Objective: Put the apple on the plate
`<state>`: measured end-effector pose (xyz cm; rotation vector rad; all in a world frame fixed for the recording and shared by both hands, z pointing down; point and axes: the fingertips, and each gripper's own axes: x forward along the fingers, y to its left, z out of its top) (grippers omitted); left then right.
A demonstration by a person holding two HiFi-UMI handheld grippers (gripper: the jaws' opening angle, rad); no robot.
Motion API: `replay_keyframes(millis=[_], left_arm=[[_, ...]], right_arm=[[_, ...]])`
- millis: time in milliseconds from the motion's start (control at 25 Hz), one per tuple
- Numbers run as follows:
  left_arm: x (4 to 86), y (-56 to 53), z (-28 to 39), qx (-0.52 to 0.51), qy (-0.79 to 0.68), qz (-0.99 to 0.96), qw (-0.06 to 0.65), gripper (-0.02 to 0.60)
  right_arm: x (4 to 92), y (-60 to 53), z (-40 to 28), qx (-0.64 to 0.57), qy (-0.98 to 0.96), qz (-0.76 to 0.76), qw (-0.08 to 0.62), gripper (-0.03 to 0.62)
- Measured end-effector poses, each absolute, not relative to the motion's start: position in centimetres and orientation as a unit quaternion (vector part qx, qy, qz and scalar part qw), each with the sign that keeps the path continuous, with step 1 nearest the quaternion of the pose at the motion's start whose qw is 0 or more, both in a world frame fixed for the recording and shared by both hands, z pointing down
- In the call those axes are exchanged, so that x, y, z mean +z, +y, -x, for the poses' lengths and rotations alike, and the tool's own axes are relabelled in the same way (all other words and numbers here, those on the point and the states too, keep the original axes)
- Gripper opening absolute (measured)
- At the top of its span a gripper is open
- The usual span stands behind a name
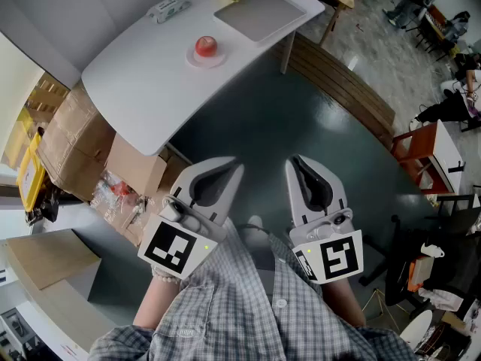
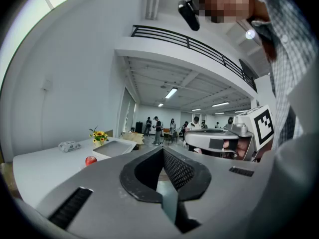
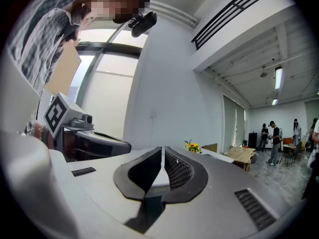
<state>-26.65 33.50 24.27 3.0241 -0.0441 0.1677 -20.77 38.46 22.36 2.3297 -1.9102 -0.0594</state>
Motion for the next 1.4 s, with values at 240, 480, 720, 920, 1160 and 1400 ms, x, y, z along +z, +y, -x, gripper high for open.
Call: replay_keyframes(millis=[240, 480, 720, 920, 1160, 1400], left_arm=[[24.3, 33.3, 26.9, 0.055, -0.022, -0.996, 0.060, 0.009], [24.2, 32.7, 28.0, 0.052, -0.023, -0.997, 0.059, 0.009], [24.3, 32.0, 29.2, 0.047, -0.020, -0.997, 0.054, 0.009], [24.7, 31.8, 30.0, 0.052, -0.019, -0.996, 0.063, 0.009], [25.1, 31.4, 29.1, 0.058, -0.019, -0.996, 0.059, 0.009], [25.5, 29.6, 25.9, 0.064, -0.042, -0.995, 0.062, 0.009]], right_arm=[[22.2, 38.0, 21.0, -0.025, -0.638, -0.766, 0.073, 0.034], [22.0, 37.6, 22.0, -0.024, -0.637, -0.768, 0.062, 0.034], [21.9, 37.5, 22.6, -0.018, -0.625, -0.780, 0.039, 0.032], [22.6, 37.6, 22.9, -0.022, -0.616, -0.785, 0.070, 0.026], [23.4, 37.5, 20.5, -0.022, -0.596, -0.797, 0.099, 0.026], [24.1, 35.4, 17.2, -0.016, -0.612, -0.785, 0.099, 0.026]])
